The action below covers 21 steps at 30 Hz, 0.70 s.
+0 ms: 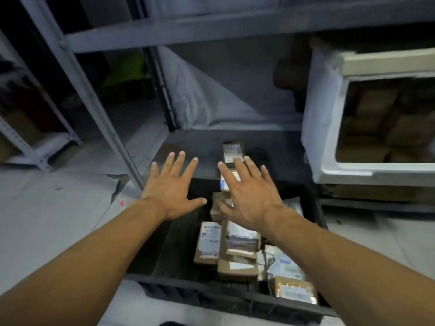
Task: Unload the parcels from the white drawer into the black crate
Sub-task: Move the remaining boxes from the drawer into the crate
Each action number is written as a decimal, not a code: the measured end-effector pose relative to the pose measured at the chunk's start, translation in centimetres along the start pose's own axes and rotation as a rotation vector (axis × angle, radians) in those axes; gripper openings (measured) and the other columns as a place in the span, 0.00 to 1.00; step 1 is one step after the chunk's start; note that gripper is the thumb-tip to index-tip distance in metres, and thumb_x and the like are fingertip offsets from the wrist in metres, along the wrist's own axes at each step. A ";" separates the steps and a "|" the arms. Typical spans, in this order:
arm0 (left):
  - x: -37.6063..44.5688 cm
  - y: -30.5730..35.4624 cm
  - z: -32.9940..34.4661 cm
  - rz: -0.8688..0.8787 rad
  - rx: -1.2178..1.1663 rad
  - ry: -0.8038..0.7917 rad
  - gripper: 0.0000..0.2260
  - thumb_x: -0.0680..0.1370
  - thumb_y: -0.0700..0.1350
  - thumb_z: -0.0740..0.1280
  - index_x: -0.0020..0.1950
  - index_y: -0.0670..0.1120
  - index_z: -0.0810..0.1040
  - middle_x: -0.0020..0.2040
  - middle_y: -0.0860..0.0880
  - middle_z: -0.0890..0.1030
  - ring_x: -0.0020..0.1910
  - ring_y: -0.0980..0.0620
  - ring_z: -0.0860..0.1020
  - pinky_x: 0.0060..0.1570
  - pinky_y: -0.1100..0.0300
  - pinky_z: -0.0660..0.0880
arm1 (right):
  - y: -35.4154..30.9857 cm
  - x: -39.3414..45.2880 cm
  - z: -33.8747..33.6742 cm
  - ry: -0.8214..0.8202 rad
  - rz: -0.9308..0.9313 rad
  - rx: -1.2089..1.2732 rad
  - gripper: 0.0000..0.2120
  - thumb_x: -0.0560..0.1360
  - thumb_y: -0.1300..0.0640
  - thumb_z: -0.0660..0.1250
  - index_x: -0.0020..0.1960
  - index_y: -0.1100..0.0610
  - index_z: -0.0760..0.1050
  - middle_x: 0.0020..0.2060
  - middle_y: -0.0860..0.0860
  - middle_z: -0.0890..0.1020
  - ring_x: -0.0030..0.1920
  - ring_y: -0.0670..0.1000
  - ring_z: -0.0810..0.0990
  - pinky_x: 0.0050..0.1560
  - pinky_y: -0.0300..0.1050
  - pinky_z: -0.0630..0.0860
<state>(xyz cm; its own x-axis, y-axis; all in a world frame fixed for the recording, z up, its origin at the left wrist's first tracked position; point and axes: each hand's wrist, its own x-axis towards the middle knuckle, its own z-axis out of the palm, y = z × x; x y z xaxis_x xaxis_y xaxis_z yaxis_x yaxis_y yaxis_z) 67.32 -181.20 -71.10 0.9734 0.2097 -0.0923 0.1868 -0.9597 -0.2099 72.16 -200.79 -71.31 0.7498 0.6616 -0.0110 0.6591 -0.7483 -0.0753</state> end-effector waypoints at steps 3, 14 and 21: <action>-0.2 4.3 -2.5 0.053 -0.007 0.058 0.47 0.76 0.74 0.55 0.82 0.52 0.34 0.82 0.45 0.35 0.81 0.42 0.36 0.78 0.37 0.44 | 3.6 -3.4 -2.1 0.056 0.074 -0.016 0.41 0.81 0.36 0.56 0.83 0.48 0.36 0.83 0.55 0.41 0.82 0.59 0.38 0.80 0.64 0.45; 1.1 23.3 -11.1 0.377 -0.103 0.257 0.43 0.78 0.72 0.55 0.83 0.51 0.39 0.84 0.45 0.40 0.82 0.44 0.39 0.79 0.41 0.45 | 19.4 -15.5 -8.0 0.163 0.403 -0.105 0.40 0.81 0.36 0.58 0.83 0.46 0.41 0.83 0.54 0.46 0.83 0.58 0.43 0.80 0.62 0.49; 3.5 32.9 -13.2 0.465 -0.187 0.285 0.41 0.79 0.69 0.57 0.83 0.52 0.42 0.84 0.45 0.44 0.83 0.45 0.43 0.79 0.45 0.49 | 28.3 -19.0 -8.3 0.142 0.555 -0.133 0.40 0.80 0.36 0.58 0.83 0.47 0.41 0.83 0.55 0.48 0.82 0.58 0.46 0.80 0.62 0.52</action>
<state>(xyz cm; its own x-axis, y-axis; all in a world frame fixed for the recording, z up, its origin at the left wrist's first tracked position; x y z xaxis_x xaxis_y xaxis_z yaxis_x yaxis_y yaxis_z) 78.65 -214.52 -65.52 0.9511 -0.2763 0.1380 -0.2746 -0.9610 -0.0317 77.06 -234.90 -64.97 0.9791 0.1632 0.1212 0.1608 -0.9865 0.0296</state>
